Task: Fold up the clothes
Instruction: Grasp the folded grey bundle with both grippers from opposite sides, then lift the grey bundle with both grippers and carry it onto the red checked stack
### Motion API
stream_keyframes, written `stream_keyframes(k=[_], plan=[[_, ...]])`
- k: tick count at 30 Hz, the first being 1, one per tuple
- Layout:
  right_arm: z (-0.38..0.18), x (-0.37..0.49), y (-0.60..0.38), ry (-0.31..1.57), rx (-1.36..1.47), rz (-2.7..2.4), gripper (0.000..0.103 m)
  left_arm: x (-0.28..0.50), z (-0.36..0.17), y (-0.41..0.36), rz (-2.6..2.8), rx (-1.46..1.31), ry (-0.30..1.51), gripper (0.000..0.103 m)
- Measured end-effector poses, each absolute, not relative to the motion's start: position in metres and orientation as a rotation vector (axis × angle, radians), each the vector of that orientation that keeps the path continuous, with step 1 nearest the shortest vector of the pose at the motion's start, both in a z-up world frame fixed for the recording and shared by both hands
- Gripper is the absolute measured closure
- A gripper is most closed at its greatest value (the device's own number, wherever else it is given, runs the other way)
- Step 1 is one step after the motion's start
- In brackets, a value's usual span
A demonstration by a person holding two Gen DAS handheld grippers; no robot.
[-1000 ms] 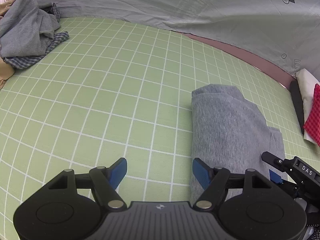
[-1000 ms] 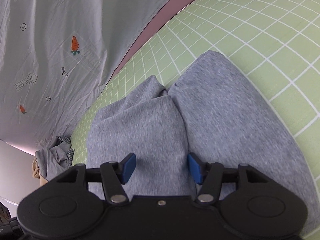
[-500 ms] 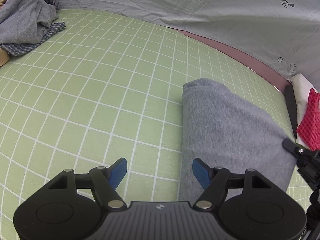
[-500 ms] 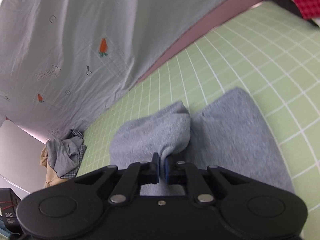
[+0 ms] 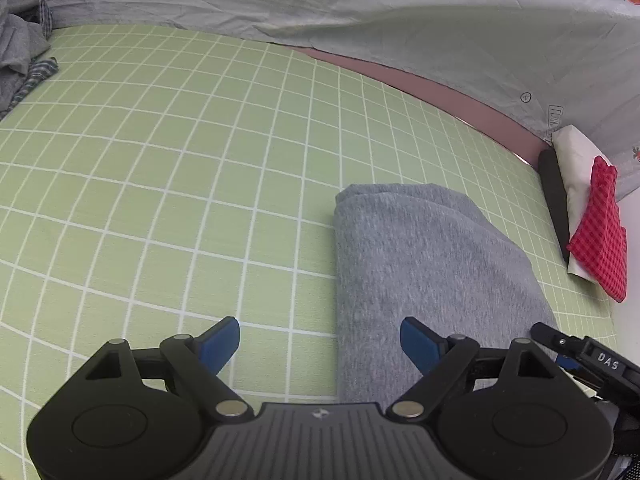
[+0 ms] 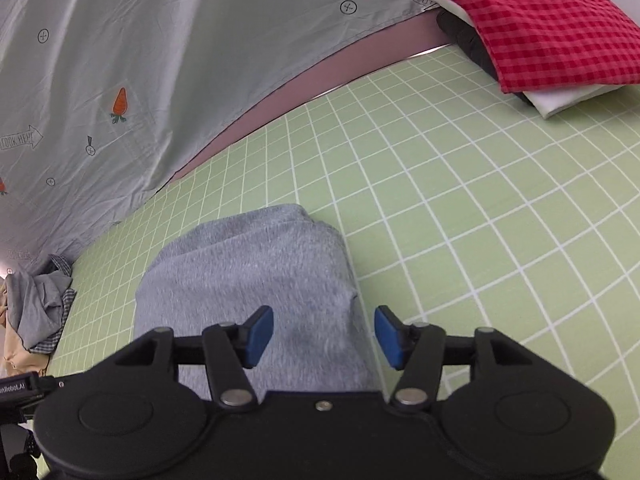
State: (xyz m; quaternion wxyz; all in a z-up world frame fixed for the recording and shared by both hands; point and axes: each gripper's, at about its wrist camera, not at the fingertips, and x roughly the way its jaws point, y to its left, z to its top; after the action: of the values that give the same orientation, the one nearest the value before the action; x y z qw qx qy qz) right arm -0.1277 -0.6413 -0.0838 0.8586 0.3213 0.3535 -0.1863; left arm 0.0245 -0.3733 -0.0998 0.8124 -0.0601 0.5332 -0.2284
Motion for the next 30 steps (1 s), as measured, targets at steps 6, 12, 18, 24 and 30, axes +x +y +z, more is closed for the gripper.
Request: stream_keyframes(k=[6, 12, 18, 24, 30], plan=[[-0.098, -0.116, -0.628, 0.821, 0.637, -0.354, 0.029, 0.023, -0.119, -0.405, -0.559, -0.036, 1.204, 0.015], [-0.105, -0.11, -0.629, 0.821, 0.678, -0.349, 0.02, 0.026, -0.131, -0.423, -0.595, 0.012, 1.233, 0.015], [-0.104, -0.095, -0.627, 0.823, 0.684, -0.326, 0.011, 0.033, -0.136, -0.426, -0.618, -0.046, 1.252, 0.015], [-0.099, -0.071, -0.602, 0.869, 0.604, -0.242, 0.043, 0.036, -0.139, -0.441, -0.707, -0.106, 1.277, 0.051], [-0.079, -0.075, -0.581, 0.833, 0.592, -0.19, 0.073, 0.015, -0.11, -0.433, -0.778, -0.123, 1.181, 0.084]])
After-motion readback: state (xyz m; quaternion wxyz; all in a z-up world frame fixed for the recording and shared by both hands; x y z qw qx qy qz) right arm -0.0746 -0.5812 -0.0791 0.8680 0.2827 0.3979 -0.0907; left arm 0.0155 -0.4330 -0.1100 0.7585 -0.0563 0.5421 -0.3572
